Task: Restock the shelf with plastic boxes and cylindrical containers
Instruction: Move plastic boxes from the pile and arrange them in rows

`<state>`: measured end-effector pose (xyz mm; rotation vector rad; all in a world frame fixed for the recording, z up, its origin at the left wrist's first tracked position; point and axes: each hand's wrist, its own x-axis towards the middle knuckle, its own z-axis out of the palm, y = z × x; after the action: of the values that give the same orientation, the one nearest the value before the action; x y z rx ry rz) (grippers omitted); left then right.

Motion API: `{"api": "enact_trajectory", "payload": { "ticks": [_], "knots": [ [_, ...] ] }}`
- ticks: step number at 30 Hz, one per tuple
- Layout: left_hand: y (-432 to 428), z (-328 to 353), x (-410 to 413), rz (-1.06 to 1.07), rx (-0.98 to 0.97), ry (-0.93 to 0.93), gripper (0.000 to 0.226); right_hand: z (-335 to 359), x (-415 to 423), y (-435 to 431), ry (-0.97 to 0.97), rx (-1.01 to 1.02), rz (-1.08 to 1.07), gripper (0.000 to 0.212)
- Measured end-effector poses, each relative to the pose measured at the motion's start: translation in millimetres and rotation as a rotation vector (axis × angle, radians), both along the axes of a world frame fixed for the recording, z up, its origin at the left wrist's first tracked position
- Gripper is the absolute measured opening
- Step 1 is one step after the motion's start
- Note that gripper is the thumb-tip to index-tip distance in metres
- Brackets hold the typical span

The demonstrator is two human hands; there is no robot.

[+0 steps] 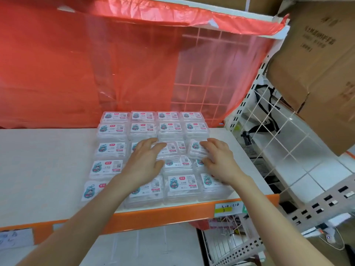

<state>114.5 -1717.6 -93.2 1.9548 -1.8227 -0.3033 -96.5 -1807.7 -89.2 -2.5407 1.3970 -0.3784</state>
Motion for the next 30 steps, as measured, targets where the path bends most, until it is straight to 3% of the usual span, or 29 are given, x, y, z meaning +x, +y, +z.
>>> {"api": "enact_trajectory", "payload": {
  "ticks": [7, 30],
  "knots": [
    [2.0, -12.8, -6.6, 0.083, -0.116, -0.026, 0.048, -7.0, 8.0, 15.0, -0.112, -0.283, 0.010, 0.042],
    [3.6, -16.4, -4.5, 0.081, -0.155, -0.030, 0.048, -8.3, 12.7, -16.3, -0.167, -0.157, 0.049, 0.045]
  ]
}}
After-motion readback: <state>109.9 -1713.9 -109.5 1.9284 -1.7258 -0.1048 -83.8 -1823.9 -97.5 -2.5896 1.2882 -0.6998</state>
